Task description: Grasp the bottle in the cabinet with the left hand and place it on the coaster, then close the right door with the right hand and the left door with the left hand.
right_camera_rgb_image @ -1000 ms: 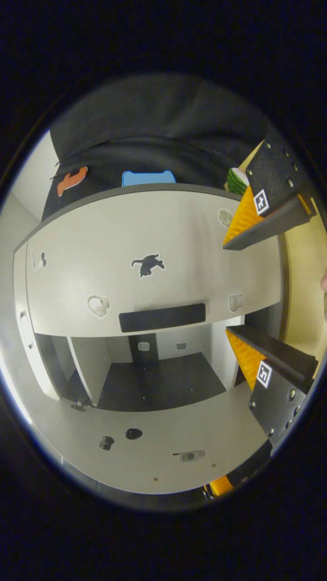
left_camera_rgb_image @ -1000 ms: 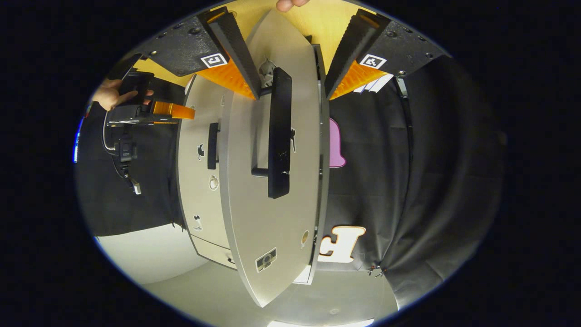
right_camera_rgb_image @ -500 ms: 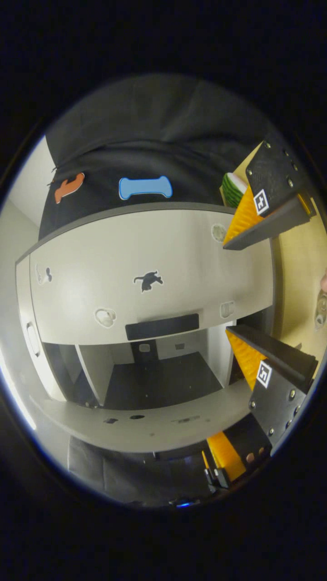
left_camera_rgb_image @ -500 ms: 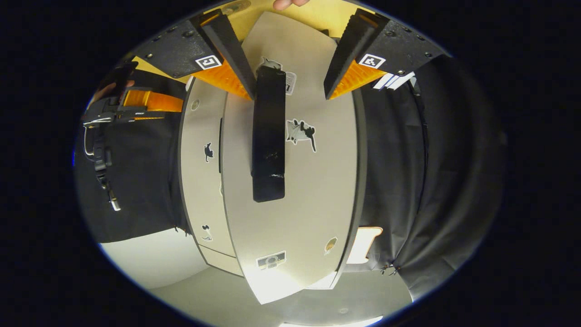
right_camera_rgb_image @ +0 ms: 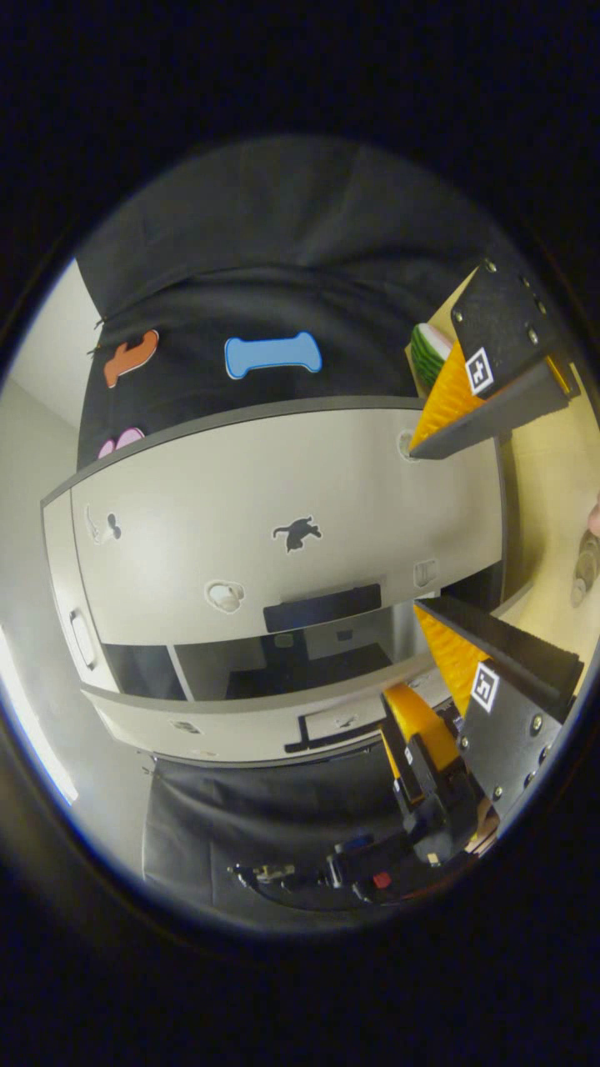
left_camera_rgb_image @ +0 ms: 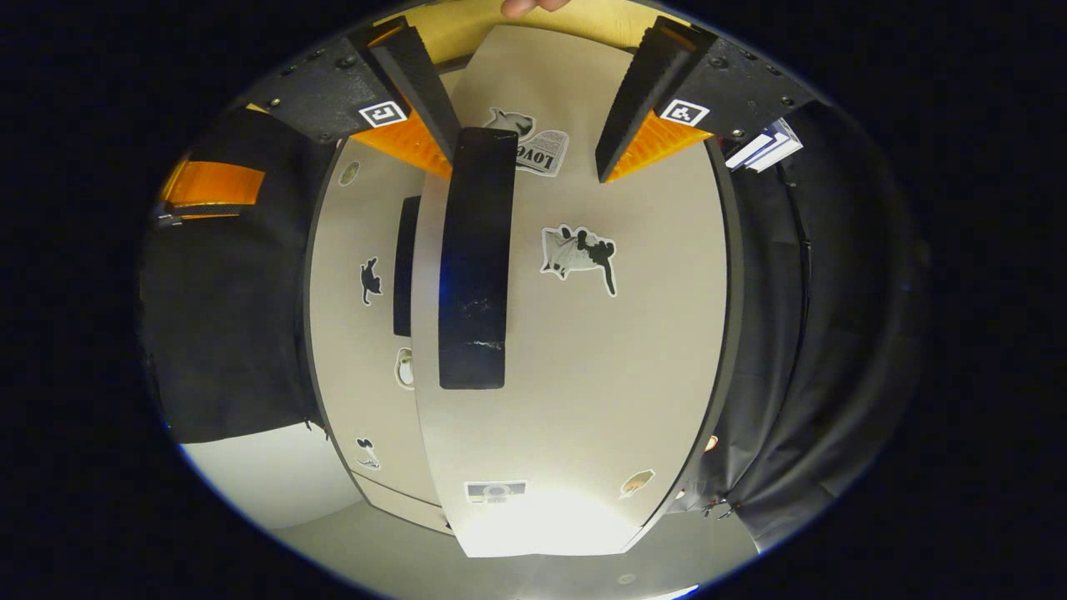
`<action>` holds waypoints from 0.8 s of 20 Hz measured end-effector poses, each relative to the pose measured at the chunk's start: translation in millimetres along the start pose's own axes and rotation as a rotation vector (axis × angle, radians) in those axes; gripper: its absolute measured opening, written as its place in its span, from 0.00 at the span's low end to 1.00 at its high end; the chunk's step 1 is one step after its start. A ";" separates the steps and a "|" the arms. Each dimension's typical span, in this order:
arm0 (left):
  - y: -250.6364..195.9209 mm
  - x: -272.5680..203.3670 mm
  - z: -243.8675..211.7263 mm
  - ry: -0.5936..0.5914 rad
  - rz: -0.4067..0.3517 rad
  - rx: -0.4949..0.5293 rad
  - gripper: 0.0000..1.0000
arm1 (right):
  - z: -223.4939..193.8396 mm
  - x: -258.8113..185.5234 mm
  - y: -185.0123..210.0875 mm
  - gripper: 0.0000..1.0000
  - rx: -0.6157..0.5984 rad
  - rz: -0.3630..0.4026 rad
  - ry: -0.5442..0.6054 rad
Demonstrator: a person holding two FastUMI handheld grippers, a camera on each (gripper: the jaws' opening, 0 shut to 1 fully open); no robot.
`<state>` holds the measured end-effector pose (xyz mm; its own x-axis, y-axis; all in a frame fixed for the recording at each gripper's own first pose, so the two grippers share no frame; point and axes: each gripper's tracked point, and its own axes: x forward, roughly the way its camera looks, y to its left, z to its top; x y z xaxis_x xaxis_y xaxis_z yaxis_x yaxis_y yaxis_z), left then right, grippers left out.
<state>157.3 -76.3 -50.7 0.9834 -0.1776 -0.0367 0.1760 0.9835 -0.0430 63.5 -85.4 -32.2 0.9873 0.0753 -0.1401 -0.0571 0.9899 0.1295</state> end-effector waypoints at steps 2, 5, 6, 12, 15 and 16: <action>-1.6 5.3 0.3 0.001 0.008 0.002 0.94 | -1.8 -1.6 -1.9 1.00 -0.013 0.001 0.005; -5.2 16.8 0.9 0.001 0.020 0.000 0.95 | -4.9 -2.1 -4.8 1.00 -0.013 0.007 0.011; -4.8 26.1 -1.5 0.000 0.023 0.001 0.95 | -7.1 -2.6 -5.9 1.00 -0.016 0.007 0.018; -8.2 59.7 -3.4 0.000 0.074 0.017 0.94 | -13.7 -6.9 -15.4 1.00 -0.005 -0.001 0.030; -7.5 65.1 -3.5 -0.008 0.112 0.031 0.95 | -17.7 -8.9 -18.0 1.00 0.003 -0.003 0.038; -7.0 65.9 -5.5 -0.006 0.121 0.038 0.95 | -18.0 -10.3 -17.3 1.00 0.010 -0.001 0.038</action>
<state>220.6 -95.0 -58.3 0.9978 -0.0569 -0.0336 0.0570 0.9984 -0.0003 51.6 -101.2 -50.7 0.9810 0.0785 -0.1774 -0.0540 0.9889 0.1387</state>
